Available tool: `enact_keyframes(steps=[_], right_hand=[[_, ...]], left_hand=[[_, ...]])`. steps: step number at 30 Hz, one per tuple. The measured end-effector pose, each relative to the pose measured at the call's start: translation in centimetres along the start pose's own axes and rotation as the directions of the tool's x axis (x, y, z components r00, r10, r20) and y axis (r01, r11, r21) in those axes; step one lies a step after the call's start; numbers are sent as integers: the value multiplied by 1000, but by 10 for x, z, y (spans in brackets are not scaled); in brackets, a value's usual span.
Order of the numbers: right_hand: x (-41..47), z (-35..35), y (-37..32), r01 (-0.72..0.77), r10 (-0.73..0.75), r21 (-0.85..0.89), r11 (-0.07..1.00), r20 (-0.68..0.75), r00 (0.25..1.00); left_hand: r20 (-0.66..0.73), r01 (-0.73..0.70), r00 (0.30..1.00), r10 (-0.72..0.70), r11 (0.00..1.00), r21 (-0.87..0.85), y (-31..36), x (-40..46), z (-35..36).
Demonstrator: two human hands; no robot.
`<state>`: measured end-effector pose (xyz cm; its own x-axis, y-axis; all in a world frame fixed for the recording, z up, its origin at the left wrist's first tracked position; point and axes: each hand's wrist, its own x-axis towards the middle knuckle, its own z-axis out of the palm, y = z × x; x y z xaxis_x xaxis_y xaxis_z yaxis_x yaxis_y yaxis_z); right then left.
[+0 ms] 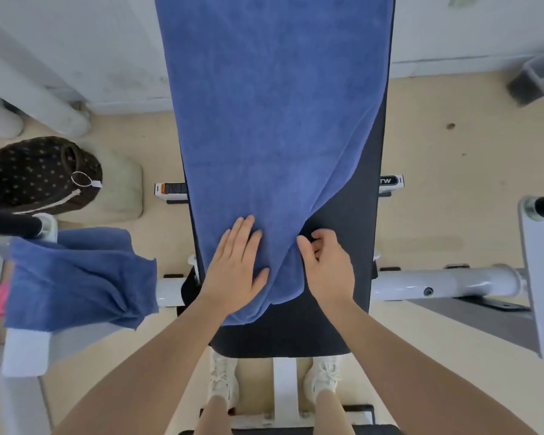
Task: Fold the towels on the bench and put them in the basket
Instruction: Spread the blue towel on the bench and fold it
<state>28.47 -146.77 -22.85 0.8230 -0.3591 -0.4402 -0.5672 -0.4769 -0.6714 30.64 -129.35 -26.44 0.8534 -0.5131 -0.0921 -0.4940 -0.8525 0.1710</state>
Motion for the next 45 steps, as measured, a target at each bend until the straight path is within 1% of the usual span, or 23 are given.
enact_keyframes(steps=[2,6,9,10,12,15,17,20,23,25,27,29,30,31,32,33,35,37,38,39,40,42,45], right_hand=[[-4,10,-3,-69,66,126,990,34,997],[-8,26,-6,-194,129,278,941,236,963],[-10,14,2,-329,187,484,811,319,929],[-11,6,6,-350,187,533,771,336,923],[-10,-12,16,-354,166,572,740,355,920],[-5,-34,32,-326,66,624,710,402,913],[-5,-46,44,-327,16,605,726,461,887],[-13,-64,64,-338,16,547,766,508,861],[-20,-76,89,-411,136,468,782,515,846],[-22,-73,102,-408,255,292,865,444,859],[-23,-66,107,-368,319,133,920,289,902],[-24,-61,107,-324,308,90,942,151,939],[-25,-58,105,-314,301,101,944,128,945],[-25,-57,105,-316,302,106,943,128,945],[-26,-55,104,-317,304,95,944,132,943],[-27,-53,104,-327,315,77,942,139,939],[-28,-49,107,-356,345,44,934,156,926],[-30,-46,110,-375,369,1,927,179,912],[-31,-45,110,-382,380,-27,924,186,906],[-31,-43,111,-390,394,-56,919,194,899],[-32,-41,112,-390,401,-92,916,200,894],[-32,-38,113,-363,397,-183,914,215,892],[-32,-37,115,-352,398,-214,911,232,888]], left_hand=[[52,-21,998,20,1000,15,-1,-1,-1],[145,-97,987,75,984,150,-15,-2,-3],[215,-138,971,100,976,169,-19,-1,-7],[232,-142,967,102,976,166,-20,-1,-8],[249,-145,963,101,976,165,-21,-1,-7],[239,-128,968,82,974,188,-20,-1,-5],[232,-107,971,55,970,217,-16,0,-7],[241,-94,970,40,971,221,-11,-3,-7],[292,-62,956,-13,968,244,-5,-2,-9],[287,-50,957,-28,965,259,-1,0,-13],[253,-46,967,-17,970,239,-1,-5,-12],[143,-10,990,-16,984,178,-1,-19,-5],[65,61,996,-67,993,99,0,-29,1],[5,167,986,-167,986,8,2,-40,8],[-10,302,953,-304,948,-104,4,-50,12],[11,446,891,-455,868,-220,8,-57,15],[115,692,696,-709,619,-371,15,-67,19],[269,829,498,-824,362,-426,18,-75,26],[339,863,427,-838,266,-428,17,-80,31],[386,883,378,-841,203,-423,16,-83,36],[408,890,359,-840,175,-422,14,-85,39],[396,874,385,-834,191,-446,11,-87,41],[368,862,469,-803,324,-390,7,-90,41]])
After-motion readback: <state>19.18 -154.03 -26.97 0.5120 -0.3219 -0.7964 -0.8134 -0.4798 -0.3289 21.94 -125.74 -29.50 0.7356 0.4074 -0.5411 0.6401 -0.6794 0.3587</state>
